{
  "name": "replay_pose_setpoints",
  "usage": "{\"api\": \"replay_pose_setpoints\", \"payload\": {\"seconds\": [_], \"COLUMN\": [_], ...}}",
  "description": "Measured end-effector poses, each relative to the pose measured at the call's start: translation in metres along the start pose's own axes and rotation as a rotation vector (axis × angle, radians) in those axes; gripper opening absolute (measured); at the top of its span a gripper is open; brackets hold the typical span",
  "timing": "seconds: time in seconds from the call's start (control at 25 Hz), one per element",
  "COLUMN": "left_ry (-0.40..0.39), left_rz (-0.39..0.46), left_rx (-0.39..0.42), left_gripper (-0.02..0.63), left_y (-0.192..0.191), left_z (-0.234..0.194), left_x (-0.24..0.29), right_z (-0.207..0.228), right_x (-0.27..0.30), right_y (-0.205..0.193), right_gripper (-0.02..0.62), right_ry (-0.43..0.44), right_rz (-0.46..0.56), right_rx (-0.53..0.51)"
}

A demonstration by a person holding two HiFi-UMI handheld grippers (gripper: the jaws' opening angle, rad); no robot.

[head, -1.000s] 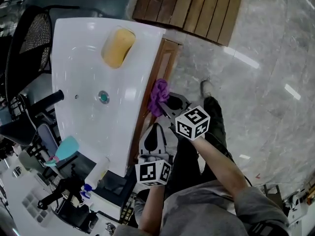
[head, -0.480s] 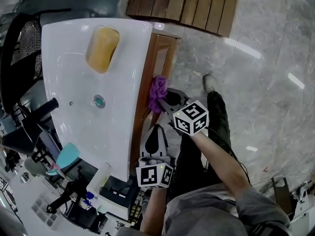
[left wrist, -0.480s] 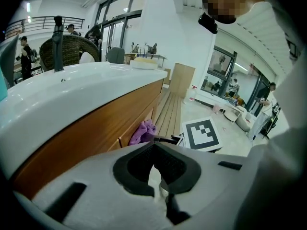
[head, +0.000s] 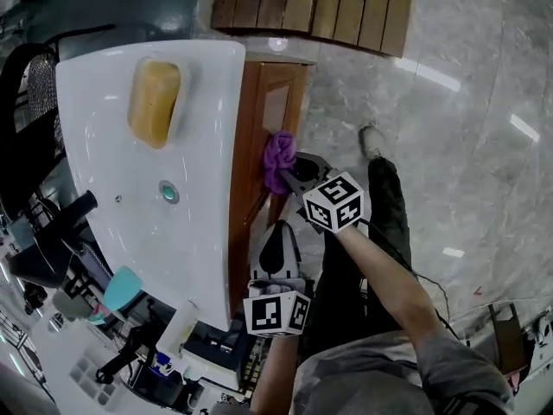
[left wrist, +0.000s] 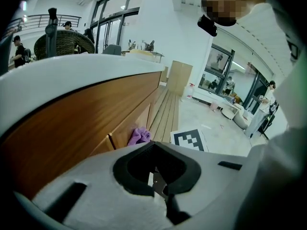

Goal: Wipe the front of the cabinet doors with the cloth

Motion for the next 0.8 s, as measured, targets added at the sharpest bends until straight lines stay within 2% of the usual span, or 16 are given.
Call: {"api": "replay_pose_setpoints", "payload": {"seconds": [0.28,0.8], "left_ry": [-0.022,-0.027], "left_rz": [-0.022,-0.051], "left_rx": [0.016,0.034], "left_gripper": [0.008,0.008], "left_y": [-0.008,-0.019], "left_z": [0.005,-0.005], "left_x": [0.016,0.036], "right_z": [0.023,0.076], "right_x": [0.012,0.040], "right_y": [-0.011,-0.037], "right_gripper": [0.080,0.080], "right_ry": [-0.019,-0.103], "right_rz": [-0.013,-0.053], "right_rx": [0.001,0.033]}}
Point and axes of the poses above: the fingertips, and each gripper's own axes: x forward along the fingers, z to its right, y out of its top, the point moved 1 cm from there along -x, backward along the fingers, and after that the axes turned 15 degrees about -z, right-handed, at the moved point
